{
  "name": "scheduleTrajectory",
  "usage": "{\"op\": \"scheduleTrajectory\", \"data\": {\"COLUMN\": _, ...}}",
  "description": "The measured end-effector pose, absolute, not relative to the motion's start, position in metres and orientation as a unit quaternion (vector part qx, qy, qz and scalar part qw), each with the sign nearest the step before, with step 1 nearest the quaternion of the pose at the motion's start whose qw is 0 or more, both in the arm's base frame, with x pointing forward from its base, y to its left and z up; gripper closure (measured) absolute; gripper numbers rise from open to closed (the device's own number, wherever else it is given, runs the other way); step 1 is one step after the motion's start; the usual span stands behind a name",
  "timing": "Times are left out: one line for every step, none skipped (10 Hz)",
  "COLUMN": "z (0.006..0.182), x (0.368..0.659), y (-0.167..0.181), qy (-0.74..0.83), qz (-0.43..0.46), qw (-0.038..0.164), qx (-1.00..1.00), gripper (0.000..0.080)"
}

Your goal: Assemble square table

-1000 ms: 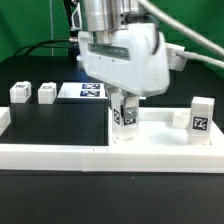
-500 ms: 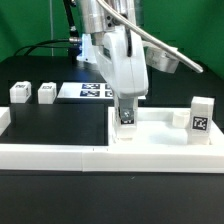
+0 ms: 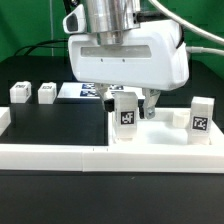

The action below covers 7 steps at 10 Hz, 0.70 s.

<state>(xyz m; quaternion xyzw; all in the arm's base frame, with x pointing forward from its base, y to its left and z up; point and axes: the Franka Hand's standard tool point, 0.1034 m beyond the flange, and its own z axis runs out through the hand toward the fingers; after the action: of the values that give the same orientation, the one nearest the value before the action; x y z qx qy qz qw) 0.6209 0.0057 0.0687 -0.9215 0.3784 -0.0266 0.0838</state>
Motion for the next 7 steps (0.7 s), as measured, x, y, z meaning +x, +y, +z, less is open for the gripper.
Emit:
{"op": "scheduleTrajectory", "data": {"z": 0.0685, "x": 0.6208, "y": 0.0055, "qy": 0.349, "qz": -0.029, "qw": 0.083, "qx": -0.933, "gripper": 0.0154}}
{"op": "scheduleTrajectory", "data": {"z": 0.0697, "x": 0.6216, "y": 0.0051, "qy": 0.28, "qz": -0.036, "qw": 0.076, "qx": -0.956, "gripper": 0.0151}}
{"op": "scheduleTrajectory", "data": {"z": 0.072, "x": 0.6234, "y": 0.0058, "qy": 0.182, "qz": -0.047, "qw": 0.062, "qx": -0.98, "gripper": 0.0151}}
{"op": "scheduleTrajectory", "data": {"z": 0.0697, "x": 0.6212, "y": 0.0094, "qy": 0.095, "qz": -0.048, "qw": 0.051, "qx": -0.993, "gripper": 0.0151}}
{"op": "scheduleTrajectory", "data": {"z": 0.0692, "x": 0.6209, "y": 0.0126, "qy": 0.065, "qz": -0.048, "qw": 0.046, "qx": -0.996, "gripper": 0.0151}}
{"op": "scheduleTrajectory", "data": {"z": 0.0693, "x": 0.6211, "y": 0.0096, "qy": 0.07, "qz": -0.048, "qw": 0.045, "qx": -0.995, "gripper": 0.0151}}
{"op": "scheduleTrajectory", "data": {"z": 0.0691, "x": 0.621, "y": 0.0096, "qy": 0.082, "qz": -0.047, "qw": 0.046, "qx": -0.994, "gripper": 0.0151}}
